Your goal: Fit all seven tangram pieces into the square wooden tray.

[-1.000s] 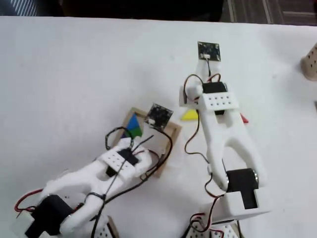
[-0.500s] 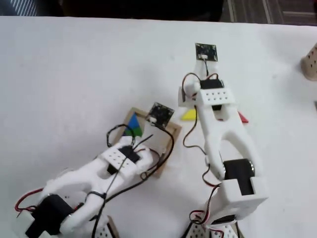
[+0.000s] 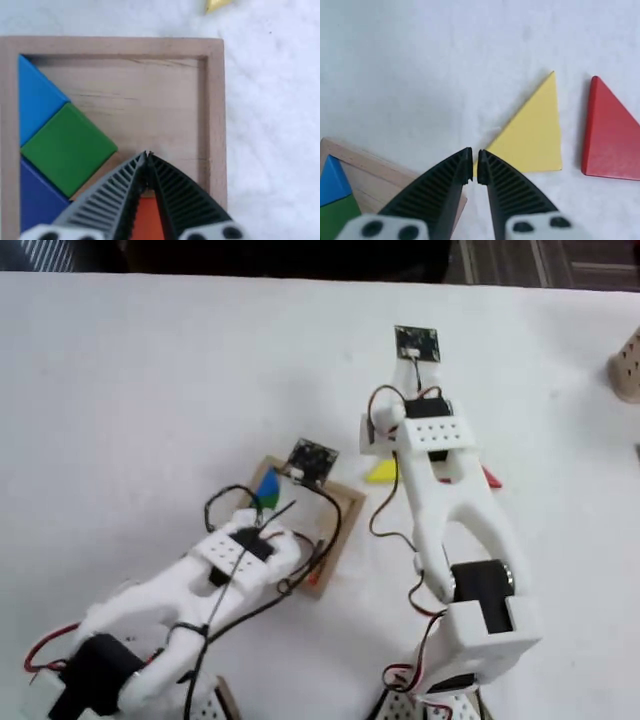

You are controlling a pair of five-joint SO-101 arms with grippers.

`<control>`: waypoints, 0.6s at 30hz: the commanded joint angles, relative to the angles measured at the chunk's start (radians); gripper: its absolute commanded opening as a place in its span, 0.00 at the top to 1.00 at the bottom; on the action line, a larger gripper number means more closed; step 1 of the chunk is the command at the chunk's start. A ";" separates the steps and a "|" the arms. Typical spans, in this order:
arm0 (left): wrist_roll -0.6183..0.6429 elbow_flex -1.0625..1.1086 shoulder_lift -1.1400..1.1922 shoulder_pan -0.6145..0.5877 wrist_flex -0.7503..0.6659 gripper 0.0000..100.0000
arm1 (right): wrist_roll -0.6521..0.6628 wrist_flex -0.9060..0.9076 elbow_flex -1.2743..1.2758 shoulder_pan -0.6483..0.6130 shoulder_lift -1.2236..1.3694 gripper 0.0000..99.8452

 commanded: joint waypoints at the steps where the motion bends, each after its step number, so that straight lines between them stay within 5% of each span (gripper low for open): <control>1: 0.006 0.009 -0.136 -0.013 0.023 0.98 | -0.005 0.010 -0.048 -0.001 -0.015 0.98; 9: 0.014 0.083 -0.341 -0.077 -0.037 0.98 | -0.005 0.010 -0.049 -0.002 -0.015 0.98; 18: 0.015 0.002 -0.048 -0.113 -0.276 0.98 | -0.006 0.010 -0.046 -0.004 -0.015 0.98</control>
